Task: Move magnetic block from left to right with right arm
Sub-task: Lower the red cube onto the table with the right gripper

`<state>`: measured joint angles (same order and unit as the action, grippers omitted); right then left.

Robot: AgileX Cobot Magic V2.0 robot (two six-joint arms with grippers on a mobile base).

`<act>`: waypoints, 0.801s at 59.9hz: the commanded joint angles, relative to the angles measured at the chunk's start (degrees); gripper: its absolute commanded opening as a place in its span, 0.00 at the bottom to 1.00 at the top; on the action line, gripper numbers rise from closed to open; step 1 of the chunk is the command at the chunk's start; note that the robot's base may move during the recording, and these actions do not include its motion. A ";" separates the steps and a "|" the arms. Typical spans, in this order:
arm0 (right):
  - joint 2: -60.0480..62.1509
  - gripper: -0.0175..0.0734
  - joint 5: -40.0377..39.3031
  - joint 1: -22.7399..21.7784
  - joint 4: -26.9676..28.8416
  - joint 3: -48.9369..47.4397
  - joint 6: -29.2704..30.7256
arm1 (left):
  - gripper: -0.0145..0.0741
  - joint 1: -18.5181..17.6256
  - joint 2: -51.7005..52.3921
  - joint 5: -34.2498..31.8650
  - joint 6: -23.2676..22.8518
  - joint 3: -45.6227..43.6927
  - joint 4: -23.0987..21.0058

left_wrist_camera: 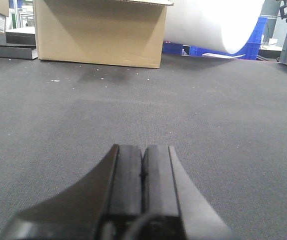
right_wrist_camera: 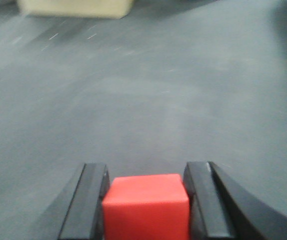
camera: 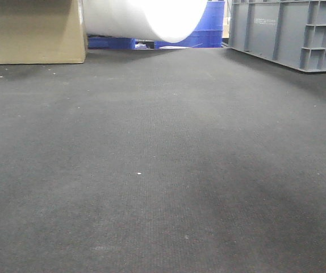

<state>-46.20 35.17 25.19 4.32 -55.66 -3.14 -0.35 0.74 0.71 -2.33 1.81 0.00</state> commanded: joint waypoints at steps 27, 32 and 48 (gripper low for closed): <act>-36.98 0.38 -0.14 9.24 5.14 -19.49 6.43 | 0.03 -0.40 0.85 -5.35 -0.38 0.53 0.00; -41.82 0.38 -0.82 9.42 4.84 -20.47 6.43 | 0.03 -0.40 0.85 -5.35 -0.38 0.53 0.00; -53.18 0.38 -3.65 9.42 4.45 -20.69 6.43 | 0.03 -0.40 0.85 -5.35 -0.38 0.53 0.00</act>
<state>-99.89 35.46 34.60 8.95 -74.22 2.70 -0.35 0.74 0.71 -2.33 1.81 0.00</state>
